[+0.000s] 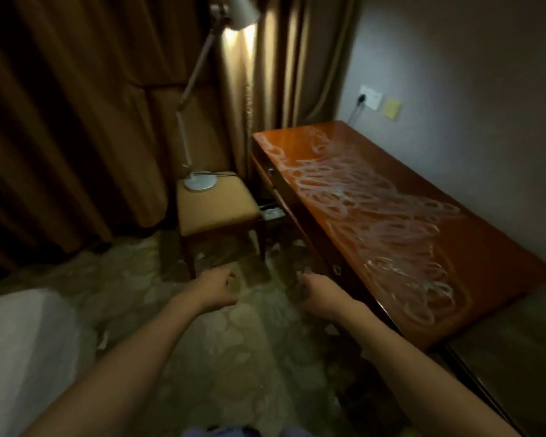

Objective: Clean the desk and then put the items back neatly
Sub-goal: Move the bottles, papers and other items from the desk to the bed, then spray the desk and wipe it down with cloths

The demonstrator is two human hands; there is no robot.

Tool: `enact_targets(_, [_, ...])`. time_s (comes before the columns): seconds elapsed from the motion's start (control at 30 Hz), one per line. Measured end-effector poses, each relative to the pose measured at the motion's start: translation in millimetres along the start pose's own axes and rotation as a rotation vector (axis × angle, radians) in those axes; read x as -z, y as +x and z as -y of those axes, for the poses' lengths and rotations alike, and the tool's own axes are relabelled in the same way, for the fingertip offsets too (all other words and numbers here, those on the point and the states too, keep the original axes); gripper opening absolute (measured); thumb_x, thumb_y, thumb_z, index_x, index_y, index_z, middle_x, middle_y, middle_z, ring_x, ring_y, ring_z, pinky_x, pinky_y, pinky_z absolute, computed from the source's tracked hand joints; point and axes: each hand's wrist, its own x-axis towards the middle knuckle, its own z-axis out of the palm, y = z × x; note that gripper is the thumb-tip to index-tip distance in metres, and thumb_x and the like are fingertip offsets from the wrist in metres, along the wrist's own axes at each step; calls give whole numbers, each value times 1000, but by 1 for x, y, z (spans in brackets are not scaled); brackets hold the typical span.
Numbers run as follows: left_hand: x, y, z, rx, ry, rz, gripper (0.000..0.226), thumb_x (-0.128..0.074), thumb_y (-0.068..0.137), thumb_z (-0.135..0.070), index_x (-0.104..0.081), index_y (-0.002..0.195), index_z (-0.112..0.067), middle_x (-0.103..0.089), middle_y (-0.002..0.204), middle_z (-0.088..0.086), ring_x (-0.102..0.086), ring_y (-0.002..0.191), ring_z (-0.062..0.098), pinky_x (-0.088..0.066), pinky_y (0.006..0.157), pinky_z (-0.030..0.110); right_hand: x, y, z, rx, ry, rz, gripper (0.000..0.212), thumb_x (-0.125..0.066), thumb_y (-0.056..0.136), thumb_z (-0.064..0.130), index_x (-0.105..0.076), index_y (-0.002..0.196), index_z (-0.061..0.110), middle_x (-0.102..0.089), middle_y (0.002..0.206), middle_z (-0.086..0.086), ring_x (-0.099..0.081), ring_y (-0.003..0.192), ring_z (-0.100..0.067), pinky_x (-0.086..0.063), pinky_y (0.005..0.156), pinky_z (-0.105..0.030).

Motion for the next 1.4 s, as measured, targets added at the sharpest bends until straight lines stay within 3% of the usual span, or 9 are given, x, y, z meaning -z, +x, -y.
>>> enact_targets(0.1, [0, 45, -45, -102, 83, 44, 60, -67, 79, -34, -47, 133, -20, -56, 126, 5, -54, 114, 20, -47, 93, 30, 13, -3, -41, -103, 79, -50, 48, -71, 83, 26, -52, 122, 5, -57, 122, -12, -54, 113, -28, -45, 85, -32])
enact_targets(0.2, [-7, 86, -86, -193, 140, 122, 60, -66, 80, -34, -45, 134, -19, -54, 127, 5, -53, 114, 21, -47, 93, 32, 20, -2, -76, -190, 142, -65, 36, -69, 85, 25, -52, 114, 12, -56, 115, -9, -54, 104, -23, -36, 68, -20])
enact_targets(0.33, [-16, 144, -139, -333, 228, 187, 61, -68, 81, -34, -44, 135, -19, -52, 131, 4, -52, 117, 20, -46, 96, 34, 30, 3, -117, -317, 225, -82, 46, -70, 83, 28, -51, 121, 10, -55, 116, -7, -54, 102, -21, -43, 79, -28])
enact_targets(0.5, [-19, 225, -232, -556, 306, 301, 58, -67, 82, -32, -45, 134, -16, -52, 132, 5, -52, 117, 20, -47, 94, 33, 49, 3, -183, -597, 381, -217, 45, -69, 84, 28, -52, 124, 13, -57, 122, -5, -54, 97, -14, -40, 70, -20])
enact_targets(0.67, [-48, 261, -331, -792, 434, 438, 62, -68, 83, -34, -44, 136, -15, -55, 132, 7, -54, 116, 20, -44, 91, 29, 61, -28, -225, -855, 514, -361, 46, -72, 82, 31, -55, 120, 11, -60, 117, -7, -58, 103, -23, -44, 77, -27])
enact_targets(0.83, [-115, 220, -419, -1080, 553, 642, 60, -67, 86, -24, -40, 138, -12, -52, 131, 9, -55, 110, 22, -43, 85, 26, 23, -116, -234, -1159, 696, -456, 40, -71, 81, 27, -55, 115, 10, -59, 116, -8, -57, 105, -23, -45, 81, -29])
enact_targets(1.1, [-245, 63, -509, -1499, 743, 874, 51, -67, 83, -30, -50, 129, -18, -59, 123, 3, -57, 110, 18, -45, 86, 26, -71, -284, -202, -1573, 871, -654, 36, -66, 85, 22, -54, 116, 9, -55, 105, -5, -50, 91, -15, -38, 70, -24])
enact_targets(1.23, [-301, -17, -538, -1580, 793, 936, 45, -66, 84, -29, -49, 126, -23, -56, 110, -4, -53, 96, 10, -43, 75, 22, -119, -350, -209, -1684, 913, -690, 38, -70, 82, 25, -54, 113, 10, -50, 97, 0, -49, 86, -15, -37, 68, -24])
enact_targets(1.4, [-357, -92, -567, -1631, 855, 937, 58, -68, 82, -33, -46, 134, -20, -56, 126, 4, -56, 109, 17, -48, 85, 27, -157, -432, -222, -1745, 968, -740, 34, -73, 79, 27, -52, 102, 14, -55, 98, -5, -54, 88, -21, -35, 65, -26])
